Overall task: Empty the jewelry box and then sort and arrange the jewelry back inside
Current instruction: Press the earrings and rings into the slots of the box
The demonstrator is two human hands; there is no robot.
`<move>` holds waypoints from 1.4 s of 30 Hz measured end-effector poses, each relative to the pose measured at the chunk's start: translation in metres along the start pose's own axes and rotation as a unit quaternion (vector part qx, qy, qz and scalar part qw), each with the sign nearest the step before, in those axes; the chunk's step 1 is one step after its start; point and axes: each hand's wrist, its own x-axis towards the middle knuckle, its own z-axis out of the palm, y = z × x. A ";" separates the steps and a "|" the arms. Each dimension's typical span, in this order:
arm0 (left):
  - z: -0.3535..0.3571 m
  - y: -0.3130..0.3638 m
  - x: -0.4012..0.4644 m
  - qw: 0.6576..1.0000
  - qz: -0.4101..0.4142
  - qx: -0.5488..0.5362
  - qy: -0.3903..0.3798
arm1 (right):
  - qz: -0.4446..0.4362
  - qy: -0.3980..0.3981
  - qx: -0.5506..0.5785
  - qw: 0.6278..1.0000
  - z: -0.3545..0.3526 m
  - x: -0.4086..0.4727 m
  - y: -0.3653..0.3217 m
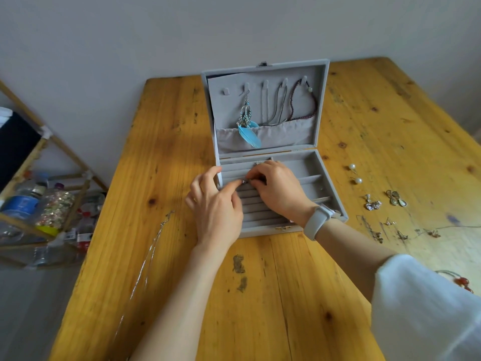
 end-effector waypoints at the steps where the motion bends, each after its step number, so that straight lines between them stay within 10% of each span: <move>1: 0.000 0.000 0.000 1.000 0.000 0.001 -0.001 | 0.002 -0.007 -0.008 1.000 -0.001 0.001 0.000; 26: -0.001 0.000 -0.001 1.000 0.013 0.019 -0.007 | -0.142 0.038 -0.106 0.983 -0.002 -0.010 0.011; 42: -0.007 0.014 -0.015 0.997 0.046 0.011 0.053 | -0.085 0.018 -0.033 0.996 -0.022 -0.042 0.006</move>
